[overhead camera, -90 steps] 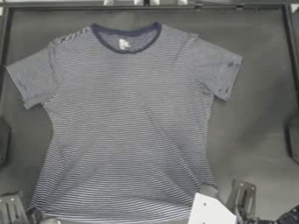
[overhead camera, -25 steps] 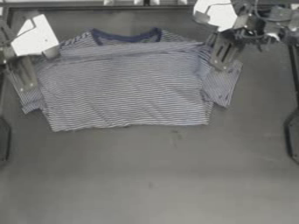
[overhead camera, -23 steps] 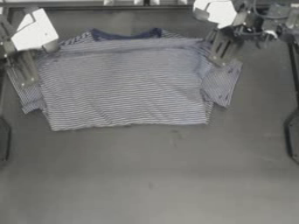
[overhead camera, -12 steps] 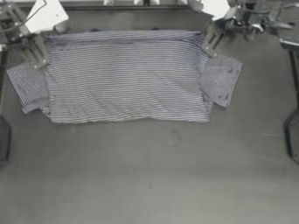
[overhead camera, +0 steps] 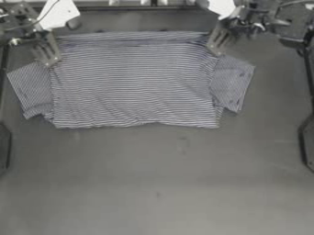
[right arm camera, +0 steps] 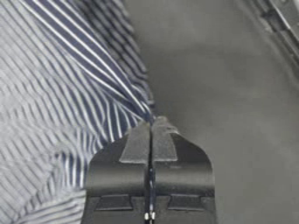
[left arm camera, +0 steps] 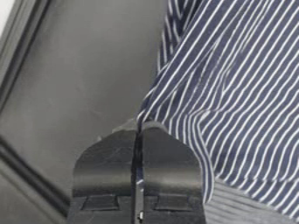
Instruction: Fold shirt
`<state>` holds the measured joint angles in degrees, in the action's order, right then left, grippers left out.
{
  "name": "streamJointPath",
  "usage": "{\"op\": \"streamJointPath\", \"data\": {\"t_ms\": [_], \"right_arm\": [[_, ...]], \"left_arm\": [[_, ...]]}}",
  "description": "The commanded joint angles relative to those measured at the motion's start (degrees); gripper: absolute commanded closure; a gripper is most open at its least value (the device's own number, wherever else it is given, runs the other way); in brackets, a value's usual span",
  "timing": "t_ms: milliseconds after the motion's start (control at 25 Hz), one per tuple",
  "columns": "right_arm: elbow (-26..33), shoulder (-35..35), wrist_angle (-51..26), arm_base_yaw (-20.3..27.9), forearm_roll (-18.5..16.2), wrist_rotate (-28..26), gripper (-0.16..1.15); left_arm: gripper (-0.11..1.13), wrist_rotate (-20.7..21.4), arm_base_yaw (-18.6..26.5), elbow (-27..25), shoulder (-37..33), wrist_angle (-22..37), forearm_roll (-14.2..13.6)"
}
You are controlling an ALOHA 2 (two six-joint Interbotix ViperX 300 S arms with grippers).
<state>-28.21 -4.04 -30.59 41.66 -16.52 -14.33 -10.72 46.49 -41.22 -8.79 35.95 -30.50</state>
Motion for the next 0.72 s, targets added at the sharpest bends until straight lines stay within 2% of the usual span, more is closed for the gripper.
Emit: {"op": "streamJointPath", "data": {"t_ms": [40, 320, 520, 640, 720], "right_arm": [[1.14, -0.53, 1.76, 1.05, -0.79, -0.7, 0.9], [1.76, -4.31, 3.87, 1.49, -0.35, -0.88, 0.9], [1.93, -5.1, 4.22, 1.49, -0.26, -0.79, 0.9], [2.46, -5.71, 4.22, 1.41, 0.09, -0.79, 0.82], [3.16, -6.06, 4.22, 1.49, 0.62, -0.79, 0.68]], "left_arm": [[0.96, -0.18, 0.97, 1.14, 0.7, -1.58, -0.09], [0.96, -0.35, 2.11, 0.88, 4.13, -4.13, -0.09], [0.91, -0.97, 2.2, 1.23, 5.54, -4.75, -0.09], [0.74, -2.9, 2.11, 1.32, 5.71, -5.71, 0.0], [0.5, -4.83, 2.2, 1.41, 5.8, -6.94, 0.0]]}}
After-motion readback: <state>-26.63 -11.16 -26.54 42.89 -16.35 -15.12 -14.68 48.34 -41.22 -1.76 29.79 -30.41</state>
